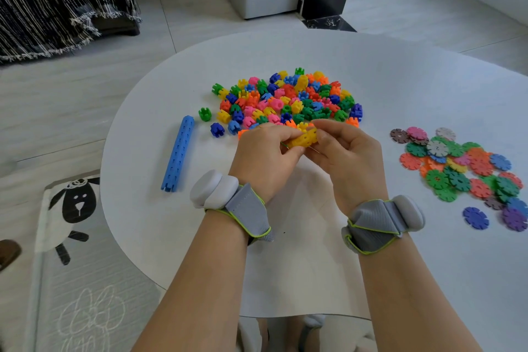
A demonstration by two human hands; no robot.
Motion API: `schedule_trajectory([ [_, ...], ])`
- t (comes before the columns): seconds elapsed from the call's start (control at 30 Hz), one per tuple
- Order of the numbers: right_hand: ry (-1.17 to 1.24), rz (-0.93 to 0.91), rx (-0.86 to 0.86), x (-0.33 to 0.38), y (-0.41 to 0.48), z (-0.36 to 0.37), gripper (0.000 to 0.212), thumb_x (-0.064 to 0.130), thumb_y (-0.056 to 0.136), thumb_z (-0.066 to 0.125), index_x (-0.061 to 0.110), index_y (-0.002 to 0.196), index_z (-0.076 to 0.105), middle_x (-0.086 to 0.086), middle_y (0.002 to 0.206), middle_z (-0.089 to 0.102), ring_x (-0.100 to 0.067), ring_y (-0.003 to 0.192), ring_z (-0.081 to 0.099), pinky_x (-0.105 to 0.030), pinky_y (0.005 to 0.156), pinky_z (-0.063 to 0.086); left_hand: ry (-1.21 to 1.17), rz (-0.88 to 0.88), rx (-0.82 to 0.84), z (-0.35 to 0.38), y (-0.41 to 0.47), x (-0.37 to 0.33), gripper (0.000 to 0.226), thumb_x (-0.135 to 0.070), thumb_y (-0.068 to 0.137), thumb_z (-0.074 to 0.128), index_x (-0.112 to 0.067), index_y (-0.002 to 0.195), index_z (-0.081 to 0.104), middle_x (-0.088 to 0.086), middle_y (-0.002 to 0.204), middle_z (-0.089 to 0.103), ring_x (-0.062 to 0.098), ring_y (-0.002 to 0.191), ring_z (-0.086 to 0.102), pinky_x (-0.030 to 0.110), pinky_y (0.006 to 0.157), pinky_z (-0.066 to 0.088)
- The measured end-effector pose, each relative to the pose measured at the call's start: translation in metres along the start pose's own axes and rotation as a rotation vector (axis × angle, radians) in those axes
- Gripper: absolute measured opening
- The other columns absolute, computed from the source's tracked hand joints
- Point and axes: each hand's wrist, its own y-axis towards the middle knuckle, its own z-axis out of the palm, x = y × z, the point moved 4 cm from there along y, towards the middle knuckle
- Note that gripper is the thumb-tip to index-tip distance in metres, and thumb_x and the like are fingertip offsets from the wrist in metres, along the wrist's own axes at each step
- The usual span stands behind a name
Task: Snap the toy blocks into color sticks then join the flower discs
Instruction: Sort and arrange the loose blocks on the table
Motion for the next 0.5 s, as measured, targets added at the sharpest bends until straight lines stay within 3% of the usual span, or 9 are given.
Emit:
schedule_trajectory([
  [0.17,-0.071,-0.034,0.038,-0.004,0.002,0.001,0.021,0.001,0.091,0.056,0.016,0.093,0.071,-0.01,0.097,0.072,-0.022,0.092,0.068,-0.037,0.087,0.055,-0.042,-0.014,-0.035,-0.002,-0.001,0.003,0.028,-0.017,0.081,0.07,-0.015,0.108,0.07,0.005,0.098,0.066,0.021,0.085,0.063,0.039,0.079,0.053],
  [0.33,-0.119,-0.042,0.067,-0.003,0.001,0.005,0.027,-0.001,0.093,0.052,0.02,0.091,0.068,-0.004,0.094,0.071,-0.016,0.088,0.068,-0.028,0.085,0.055,0.032,-0.016,-0.028,-0.005,0.001,0.004,0.027,-0.023,0.084,0.067,-0.019,0.111,0.07,0.002,0.103,0.065,0.017,0.09,0.059,0.031,0.083,0.047],
  [0.43,-0.369,-0.124,-0.004,-0.009,0.003,0.011,0.028,0.007,0.093,0.048,0.027,0.096,0.067,0.0,0.1,0.068,-0.02,0.093,0.066,-0.039,0.085,0.055,0.044,-0.043,-0.043,-0.004,0.002,0.006,0.026,-0.024,0.084,0.066,-0.021,0.11,0.069,0.001,0.104,0.063,0.016,0.089,0.056,0.025,0.08,0.043],
  [0.5,-0.597,-0.194,-0.029,-0.011,0.005,0.017,0.03,0.007,0.092,0.048,0.022,0.112,0.064,-0.002,0.113,0.061,-0.021,0.102,0.062,-0.03,0.093,0.047,0.065,-0.077,-0.066,-0.004,0.003,0.008,0.026,-0.024,0.085,0.066,-0.021,0.11,0.068,0.002,0.104,0.063,0.018,0.089,0.056,0.027,0.08,0.044],
])
